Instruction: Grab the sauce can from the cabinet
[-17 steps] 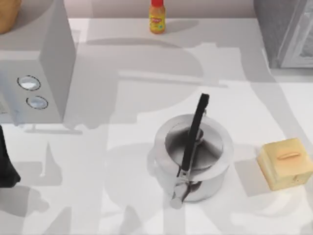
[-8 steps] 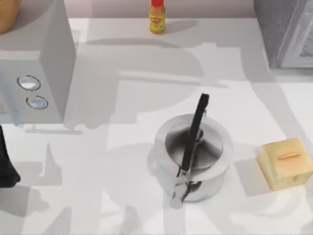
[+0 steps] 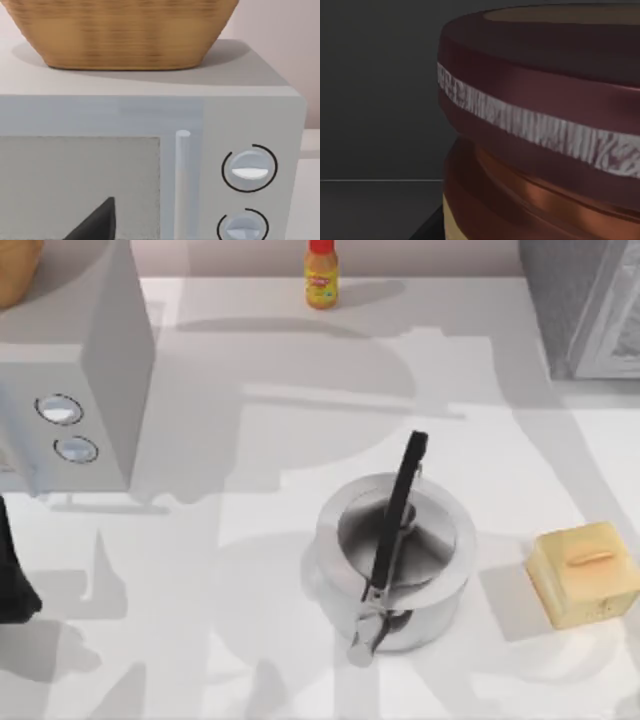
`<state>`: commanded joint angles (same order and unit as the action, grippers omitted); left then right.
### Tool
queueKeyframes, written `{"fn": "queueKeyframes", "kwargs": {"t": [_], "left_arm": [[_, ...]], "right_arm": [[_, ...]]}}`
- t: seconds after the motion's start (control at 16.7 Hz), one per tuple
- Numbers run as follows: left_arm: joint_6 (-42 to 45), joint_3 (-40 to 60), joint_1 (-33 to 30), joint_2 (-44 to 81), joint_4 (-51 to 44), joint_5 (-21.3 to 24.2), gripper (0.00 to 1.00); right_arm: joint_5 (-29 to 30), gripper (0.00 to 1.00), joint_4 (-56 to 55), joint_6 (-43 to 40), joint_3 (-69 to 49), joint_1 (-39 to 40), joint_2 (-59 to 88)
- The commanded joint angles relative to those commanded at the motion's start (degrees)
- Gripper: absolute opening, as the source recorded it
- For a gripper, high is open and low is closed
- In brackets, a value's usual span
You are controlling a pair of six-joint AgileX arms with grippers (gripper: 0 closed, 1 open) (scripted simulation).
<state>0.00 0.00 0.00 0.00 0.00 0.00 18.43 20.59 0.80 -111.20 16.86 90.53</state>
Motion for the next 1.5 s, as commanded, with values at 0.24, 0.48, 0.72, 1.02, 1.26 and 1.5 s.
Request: {"fn": "queueKeyframes", "kwargs": {"t": [0.24,0.48,0.72,1.02,1.26,1.5], "left_arm": [[0.0,0.0,0.0,0.0,0.0,0.0,1.0],[0.0,0.0,0.0,0.0,0.0,0.0,1.0],[0.0,0.0,0.0,0.0,0.0,0.0,1.0],[0.0,0.0,0.0,0.0,0.0,0.0,1.0],[0.0,0.0,0.0,0.0,0.0,0.0,1.0],[0.0,0.0,0.0,0.0,0.0,0.0,1.0]], "right_arm": [[0.0,0.0,0.0,0.0,0.0,0.0,0.0],[0.0,0.0,0.0,0.1,0.0,0.1,0.0],[4.1,0.0,4.3,0.2,-1.6,4.0,-3.0],[15.8,0.0,18.1,0.2,-4.9,16.0,-12.6],[21.7,0.0,24.3,0.1,-5.9,22.0,-18.1],[21.6,0.0,24.3,0.2,-5.8,21.9,-18.1]]}}
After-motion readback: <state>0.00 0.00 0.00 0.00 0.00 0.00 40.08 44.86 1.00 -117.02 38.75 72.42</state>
